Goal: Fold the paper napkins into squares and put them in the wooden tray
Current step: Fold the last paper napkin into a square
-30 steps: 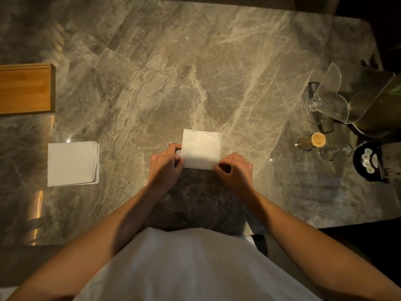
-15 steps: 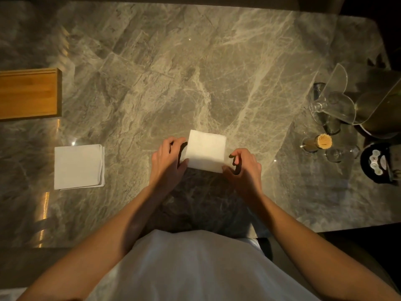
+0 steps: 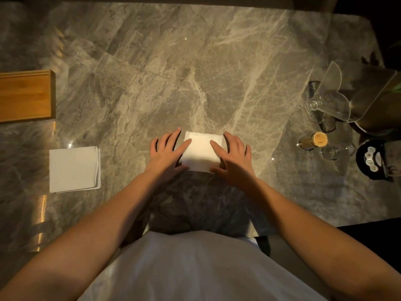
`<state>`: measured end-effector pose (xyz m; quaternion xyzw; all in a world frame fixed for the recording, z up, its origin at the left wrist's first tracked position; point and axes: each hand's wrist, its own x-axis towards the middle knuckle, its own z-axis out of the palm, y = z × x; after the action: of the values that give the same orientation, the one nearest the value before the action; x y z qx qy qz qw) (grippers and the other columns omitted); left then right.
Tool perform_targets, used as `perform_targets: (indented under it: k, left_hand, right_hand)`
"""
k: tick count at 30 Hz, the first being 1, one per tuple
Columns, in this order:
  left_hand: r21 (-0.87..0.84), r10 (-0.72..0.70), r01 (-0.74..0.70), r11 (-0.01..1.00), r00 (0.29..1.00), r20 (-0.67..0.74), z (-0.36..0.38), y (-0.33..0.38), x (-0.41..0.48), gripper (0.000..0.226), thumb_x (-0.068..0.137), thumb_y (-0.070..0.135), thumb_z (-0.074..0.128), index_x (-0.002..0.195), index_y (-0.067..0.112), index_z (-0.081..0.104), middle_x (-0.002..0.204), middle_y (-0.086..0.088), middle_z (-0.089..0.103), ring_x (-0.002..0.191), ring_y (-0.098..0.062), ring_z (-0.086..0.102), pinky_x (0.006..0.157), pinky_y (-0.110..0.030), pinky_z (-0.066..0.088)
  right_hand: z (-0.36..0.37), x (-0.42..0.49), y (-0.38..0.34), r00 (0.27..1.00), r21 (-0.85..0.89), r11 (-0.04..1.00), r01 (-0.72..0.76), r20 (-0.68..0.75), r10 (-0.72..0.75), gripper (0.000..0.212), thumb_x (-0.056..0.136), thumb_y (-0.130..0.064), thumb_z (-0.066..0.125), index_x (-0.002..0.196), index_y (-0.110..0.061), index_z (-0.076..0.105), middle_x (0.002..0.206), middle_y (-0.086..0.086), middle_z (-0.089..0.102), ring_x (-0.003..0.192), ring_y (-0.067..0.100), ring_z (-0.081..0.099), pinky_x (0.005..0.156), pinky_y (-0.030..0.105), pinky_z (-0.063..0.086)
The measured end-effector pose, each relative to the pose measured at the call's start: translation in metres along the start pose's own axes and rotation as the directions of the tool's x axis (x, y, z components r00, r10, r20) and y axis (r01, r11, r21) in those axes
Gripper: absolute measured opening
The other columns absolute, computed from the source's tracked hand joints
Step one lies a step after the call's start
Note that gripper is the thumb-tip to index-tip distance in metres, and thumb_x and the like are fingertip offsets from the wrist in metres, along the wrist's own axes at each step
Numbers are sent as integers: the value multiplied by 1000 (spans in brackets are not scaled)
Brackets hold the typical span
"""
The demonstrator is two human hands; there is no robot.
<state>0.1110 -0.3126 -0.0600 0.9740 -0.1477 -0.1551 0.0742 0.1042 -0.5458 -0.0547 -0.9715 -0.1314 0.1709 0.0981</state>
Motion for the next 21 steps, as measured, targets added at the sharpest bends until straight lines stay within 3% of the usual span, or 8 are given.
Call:
perform_targets:
  k: [7, 10, 13, 17, 21]
  left_hand:
    - [-32, -84, 85, 996, 996, 40, 3, -11, -7, 81, 79, 61, 56, 145, 39, 14, 158, -5, -4, 143, -30, -1, 111, -58, 1]
    - [-113, -150, 146, 983, 988, -28, 0, -3, -7, 78, 75, 55, 64, 141, 34, 29, 156, -6, 13, 140, -29, 11, 112, -53, 6]
    - [-301, -328, 270, 914, 931, -160, -2, 11, -8, 56, 73, 48, 66, 122, 26, 49, 139, -3, 38, 130, -23, 27, 107, -45, 15]
    - [-374, -478, 402, 836, 868, -134, 3, 33, -7, 38, 75, 46, 63, 104, 23, 57, 124, -1, 42, 120, -22, 32, 101, -40, 17]
    - [-403, -551, 482, 778, 832, -69, 4, 47, -6, 36, 77, 47, 62, 102, 22, 57, 122, -1, 40, 117, -23, 33, 101, -42, 19]
  right_hand:
    - [-1, -3, 14, 999, 19, 1000, -24, 35, 23, 88, 77, -49, 71, 148, -34, 21, 159, 16, 8, 145, 36, 5, 111, 67, 7]
    - [-6, -4, 11, 1000, 33, 999, -6, -7, 7, 86, 73, -47, 75, 145, -28, 31, 157, 17, 16, 144, 36, 13, 111, 67, 11]
    - [-10, -7, 7, 997, 49, 999, 16, -80, -12, 75, 70, -46, 77, 135, -25, 46, 149, 17, 33, 137, 34, 30, 106, 64, 24]
    - [-6, -12, 0, 998, 55, 999, 3, -67, 0, 67, 73, -43, 76, 133, -26, 50, 146, 17, 37, 134, 35, 33, 106, 62, 25]
    - [-4, -13, 0, 998, 40, 999, -2, -58, 4, 68, 75, -41, 76, 135, -27, 48, 146, 17, 36, 135, 34, 32, 106, 63, 25]
